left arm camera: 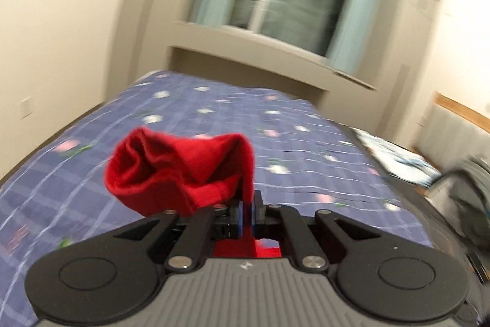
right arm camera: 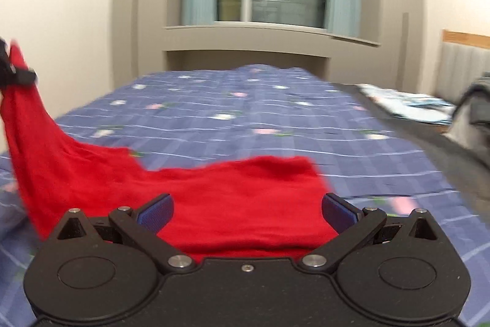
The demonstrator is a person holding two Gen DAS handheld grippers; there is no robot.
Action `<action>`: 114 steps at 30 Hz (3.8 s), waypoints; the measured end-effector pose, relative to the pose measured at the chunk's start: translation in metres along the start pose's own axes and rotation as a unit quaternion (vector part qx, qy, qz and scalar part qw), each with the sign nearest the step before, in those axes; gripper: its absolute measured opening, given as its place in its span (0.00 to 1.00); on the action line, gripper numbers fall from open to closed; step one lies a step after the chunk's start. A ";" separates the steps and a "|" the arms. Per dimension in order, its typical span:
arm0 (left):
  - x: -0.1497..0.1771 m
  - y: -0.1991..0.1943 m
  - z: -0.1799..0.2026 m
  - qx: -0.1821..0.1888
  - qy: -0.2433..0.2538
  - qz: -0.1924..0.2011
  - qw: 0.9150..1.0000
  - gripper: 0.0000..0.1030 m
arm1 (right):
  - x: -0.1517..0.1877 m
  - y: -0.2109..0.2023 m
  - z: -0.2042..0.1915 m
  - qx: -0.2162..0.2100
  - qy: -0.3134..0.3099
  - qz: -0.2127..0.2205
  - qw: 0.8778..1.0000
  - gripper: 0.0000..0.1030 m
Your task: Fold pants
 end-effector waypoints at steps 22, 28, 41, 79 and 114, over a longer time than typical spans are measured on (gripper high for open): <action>0.117 0.090 0.209 0.141 0.208 -0.174 0.952 0.10 | 0.076 0.007 0.141 0.140 0.098 -0.080 0.982 1.00; 0.124 0.082 0.190 0.153 0.174 -0.200 0.952 0.65 | 0.078 0.005 0.142 0.133 0.108 -0.072 0.983 1.00; 0.085 0.045 0.121 0.082 0.096 -0.145 0.981 0.99 | 0.079 0.005 0.141 0.133 0.106 -0.066 0.983 1.00; 0.123 0.073 0.016 -0.036 0.019 -0.226 0.973 0.99 | 0.006 0.028 0.056 -0.097 0.129 -0.035 0.986 0.78; 0.070 0.111 0.039 -0.051 0.060 -0.188 0.979 0.99 | -0.028 0.048 0.093 -0.032 0.079 -0.005 0.996 0.98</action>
Point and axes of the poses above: each gripper's, at about its wrist camera, not at the fingertips, and y roughly the way its jaws point, z to its right, x to its underside, the point moved 10 cm from there along y, roughly the way its jaws point, and after that the axes turned 4 degrees about -z, right-handed, at the moved point
